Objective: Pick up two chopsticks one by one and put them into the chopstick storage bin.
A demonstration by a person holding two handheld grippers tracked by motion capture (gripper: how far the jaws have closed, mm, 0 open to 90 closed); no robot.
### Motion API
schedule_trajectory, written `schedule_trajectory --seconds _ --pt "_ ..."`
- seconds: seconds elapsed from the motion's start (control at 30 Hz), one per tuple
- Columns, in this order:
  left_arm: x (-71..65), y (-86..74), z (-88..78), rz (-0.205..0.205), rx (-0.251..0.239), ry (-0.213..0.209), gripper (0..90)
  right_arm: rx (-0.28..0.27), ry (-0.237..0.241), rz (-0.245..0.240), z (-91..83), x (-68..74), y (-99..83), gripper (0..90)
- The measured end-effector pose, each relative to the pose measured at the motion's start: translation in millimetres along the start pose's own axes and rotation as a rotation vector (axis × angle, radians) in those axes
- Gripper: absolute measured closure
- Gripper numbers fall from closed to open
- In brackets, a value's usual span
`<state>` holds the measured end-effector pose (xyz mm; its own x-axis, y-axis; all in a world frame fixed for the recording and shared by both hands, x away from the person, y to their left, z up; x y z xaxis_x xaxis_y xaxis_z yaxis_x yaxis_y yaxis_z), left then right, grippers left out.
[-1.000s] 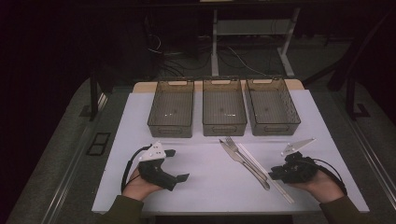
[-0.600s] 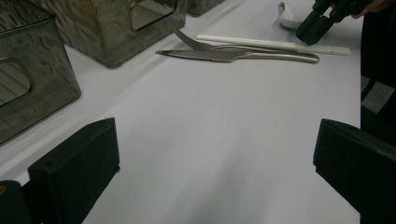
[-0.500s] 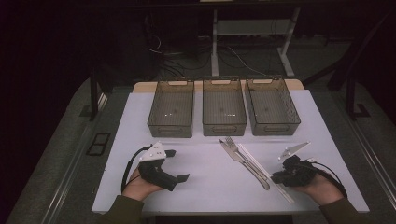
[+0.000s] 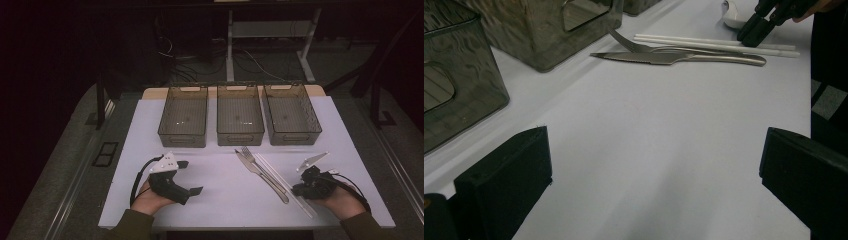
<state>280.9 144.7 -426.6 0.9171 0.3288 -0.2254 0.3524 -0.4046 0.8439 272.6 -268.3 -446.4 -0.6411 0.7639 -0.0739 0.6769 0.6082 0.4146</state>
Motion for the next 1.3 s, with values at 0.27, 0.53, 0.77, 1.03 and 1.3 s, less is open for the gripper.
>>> schedule_trajectory --seconds 0.27,0.53,0.77,1.03,1.3 --pt "0.1 0.0 0.3 0.002 0.004 0.000 0.0 0.016 0.007 0.068 0.5 -2.2 0.6 83.1" --pt "0.3 0.4 0.3 0.005 0.006 -0.001 0.0 0.009 -0.010 0.080 0.2 -1.4 0.5 84.3" --pt "0.3 0.9 0.2 0.006 0.003 -0.001 0.0 -0.019 -0.028 0.116 -2.4 -6.5 0.4 84.5" --pt "-0.6 1.2 0.7 0.009 0.003 -0.005 0.0 -0.054 -0.007 0.147 -7.1 -14.2 -0.5 84.5" --pt "0.0 1.2 0.4 0.006 0.001 -0.005 0.0 -0.108 0.012 0.160 -16.1 -18.1 -0.2 84.5"
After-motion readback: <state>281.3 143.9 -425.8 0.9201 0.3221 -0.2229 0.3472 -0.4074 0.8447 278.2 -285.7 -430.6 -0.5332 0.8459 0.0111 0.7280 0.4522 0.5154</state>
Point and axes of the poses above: each handheld gripper's, and its own axes: z roughly forward along the jaws, y roughly out of its top, x roughly to its left, the point moved 2 cm from there along z, roughly forward along the jaws, and after that the axes turned 11 degrees about -y, right-handed, at the moved point
